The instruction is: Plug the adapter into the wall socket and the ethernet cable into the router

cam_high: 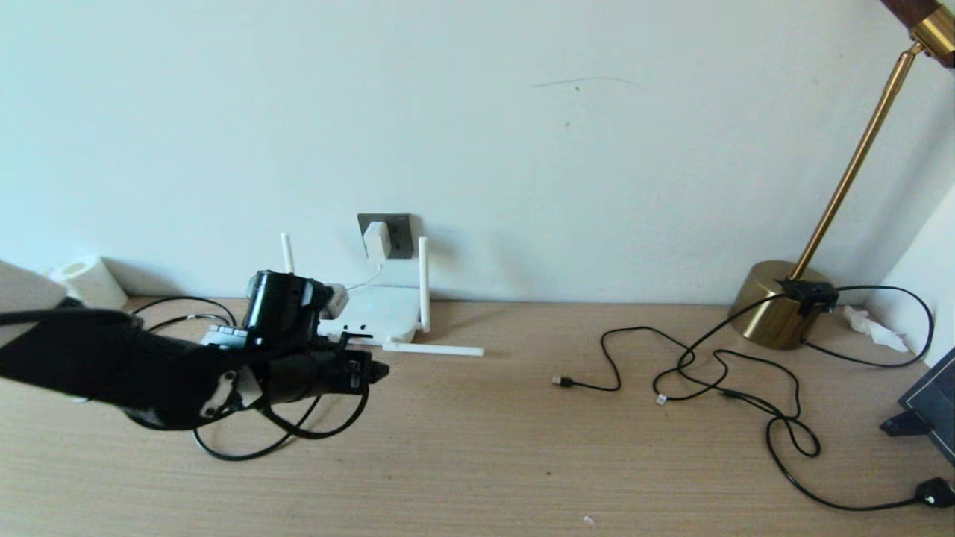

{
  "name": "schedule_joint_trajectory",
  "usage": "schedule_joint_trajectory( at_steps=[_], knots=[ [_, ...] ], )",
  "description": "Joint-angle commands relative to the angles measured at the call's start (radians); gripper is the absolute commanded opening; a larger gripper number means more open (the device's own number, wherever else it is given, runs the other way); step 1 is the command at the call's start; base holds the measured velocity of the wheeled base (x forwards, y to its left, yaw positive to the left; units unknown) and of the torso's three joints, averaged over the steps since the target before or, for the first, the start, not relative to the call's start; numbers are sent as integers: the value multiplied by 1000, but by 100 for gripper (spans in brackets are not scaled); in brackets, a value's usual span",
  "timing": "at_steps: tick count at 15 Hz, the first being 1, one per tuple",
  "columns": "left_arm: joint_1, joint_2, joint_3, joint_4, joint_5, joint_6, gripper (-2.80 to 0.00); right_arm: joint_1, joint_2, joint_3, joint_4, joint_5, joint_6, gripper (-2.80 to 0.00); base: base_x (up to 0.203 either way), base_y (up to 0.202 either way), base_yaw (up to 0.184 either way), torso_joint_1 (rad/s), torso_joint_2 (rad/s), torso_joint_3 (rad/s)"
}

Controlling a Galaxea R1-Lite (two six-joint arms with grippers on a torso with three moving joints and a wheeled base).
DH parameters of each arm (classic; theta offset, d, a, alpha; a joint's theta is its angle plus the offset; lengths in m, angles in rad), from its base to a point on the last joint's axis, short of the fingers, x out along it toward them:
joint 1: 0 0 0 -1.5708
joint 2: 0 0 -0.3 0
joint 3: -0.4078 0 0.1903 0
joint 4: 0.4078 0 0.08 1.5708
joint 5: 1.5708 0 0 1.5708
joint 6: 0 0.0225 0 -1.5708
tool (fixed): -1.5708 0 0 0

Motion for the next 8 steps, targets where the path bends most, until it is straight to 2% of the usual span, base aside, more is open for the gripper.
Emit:
schedule_joint_trajectory(
  at_steps=[1, 2, 5, 8],
  knots=[
    [-68, -200, 87, -1, 2, -2, 0, 0, 1, 0, 2, 0, 0, -280, 0, 0, 0, 0, 0, 0],
    [-115, -283, 140, 0, 8, -4, -280, 0, 1, 0, 2, 0, 0, -280, 0, 0, 0, 0, 0, 0],
    [-246, -545, 281, 1, 69, -14, -280, 0, 18, 0, 2, 0, 0, -280, 0, 0, 0, 0, 0, 0],
    [-277, -840, 347, -3, 113, -15, -280, 0, 13, 0, 2, 0, 1, -280, 0, 0, 0, 0, 0, 0]
  ],
)
